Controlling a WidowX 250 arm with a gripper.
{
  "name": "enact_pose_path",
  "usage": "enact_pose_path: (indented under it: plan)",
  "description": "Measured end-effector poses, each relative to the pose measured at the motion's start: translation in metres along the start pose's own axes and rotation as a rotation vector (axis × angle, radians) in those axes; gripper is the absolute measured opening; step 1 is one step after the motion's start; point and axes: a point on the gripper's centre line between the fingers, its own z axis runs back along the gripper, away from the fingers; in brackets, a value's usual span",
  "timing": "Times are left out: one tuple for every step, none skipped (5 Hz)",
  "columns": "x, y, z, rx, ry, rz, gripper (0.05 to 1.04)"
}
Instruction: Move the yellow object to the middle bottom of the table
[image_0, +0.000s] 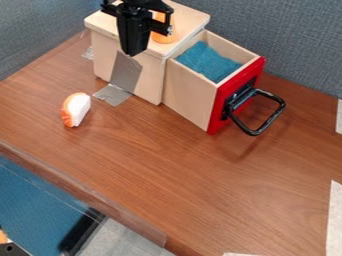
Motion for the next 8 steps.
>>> enact_pose_path:
  plan:
    - [0.009,0.001,0.010,0.003,-0.034,0.027,0.364]
    - [0.031,0.004,0.021,-0.002,-0.082,0.058,0.671]
    - [0.044,0.008,0.035,-0.009,-0.119,0.075,0.950]
    - [0.057,0.015,0.043,-0.015,-0.132,0.091,1.009]
    - [0.069,0.027,0.037,-0.003,-0.109,0.127,1.003]
    - [0.079,0.040,0.028,0.019,-0.089,0.165,1.001]
    - [0.085,0.045,0.025,0.029,-0.079,0.174,1.001]
    - [0.086,0.038,0.018,0.029,-0.085,0.176,1.000]
